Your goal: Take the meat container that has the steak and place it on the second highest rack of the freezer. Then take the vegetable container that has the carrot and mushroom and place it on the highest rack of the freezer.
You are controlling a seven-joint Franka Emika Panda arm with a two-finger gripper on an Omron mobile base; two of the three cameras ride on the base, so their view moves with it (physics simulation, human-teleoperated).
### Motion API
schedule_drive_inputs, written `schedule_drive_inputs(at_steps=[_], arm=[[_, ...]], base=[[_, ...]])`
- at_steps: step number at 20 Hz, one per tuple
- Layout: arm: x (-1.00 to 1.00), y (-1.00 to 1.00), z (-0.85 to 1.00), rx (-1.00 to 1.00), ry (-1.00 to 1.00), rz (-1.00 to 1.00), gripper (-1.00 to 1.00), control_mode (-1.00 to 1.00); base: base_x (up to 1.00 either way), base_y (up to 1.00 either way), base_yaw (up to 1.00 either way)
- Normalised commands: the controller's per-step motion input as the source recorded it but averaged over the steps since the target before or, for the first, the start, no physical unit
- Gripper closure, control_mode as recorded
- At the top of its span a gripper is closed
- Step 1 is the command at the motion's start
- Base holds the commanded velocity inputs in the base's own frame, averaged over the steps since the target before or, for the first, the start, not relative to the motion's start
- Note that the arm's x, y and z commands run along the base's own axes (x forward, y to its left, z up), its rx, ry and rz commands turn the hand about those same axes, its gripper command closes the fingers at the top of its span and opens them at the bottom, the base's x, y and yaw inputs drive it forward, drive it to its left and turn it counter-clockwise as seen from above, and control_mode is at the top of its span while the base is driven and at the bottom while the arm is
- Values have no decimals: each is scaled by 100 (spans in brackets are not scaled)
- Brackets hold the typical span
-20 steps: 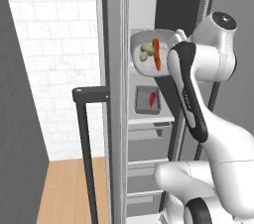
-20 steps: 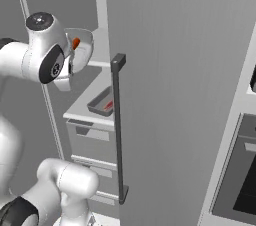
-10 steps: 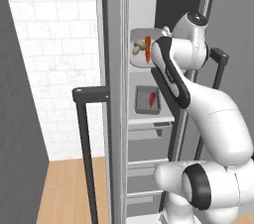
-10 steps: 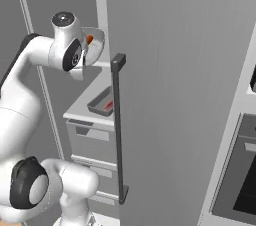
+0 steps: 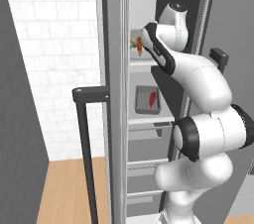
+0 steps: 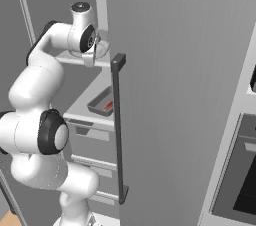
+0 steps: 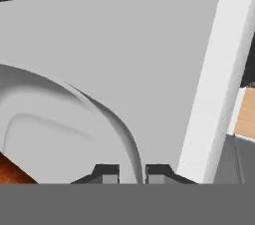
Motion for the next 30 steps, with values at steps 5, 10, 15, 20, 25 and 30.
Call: schedule_drive_inputs(at_steps=[5,10,15,20,25,30], arm=[[69,1,-38,-1,5,-9,100,-100],[18,0,-64,0,0,-10,100,-100],[40,0,-34,0,0,-9,100,-100],[4,0,-36,0,0,-3,-100,-100],[-4,0,-2,0,-2,0,-100,-100],[0,0,-1,0,-3,0,-100,-100]], base=[[0,0,0],[0,0,0],[0,0,0],[0,0,0],[0,0,0],[0,0,0]])
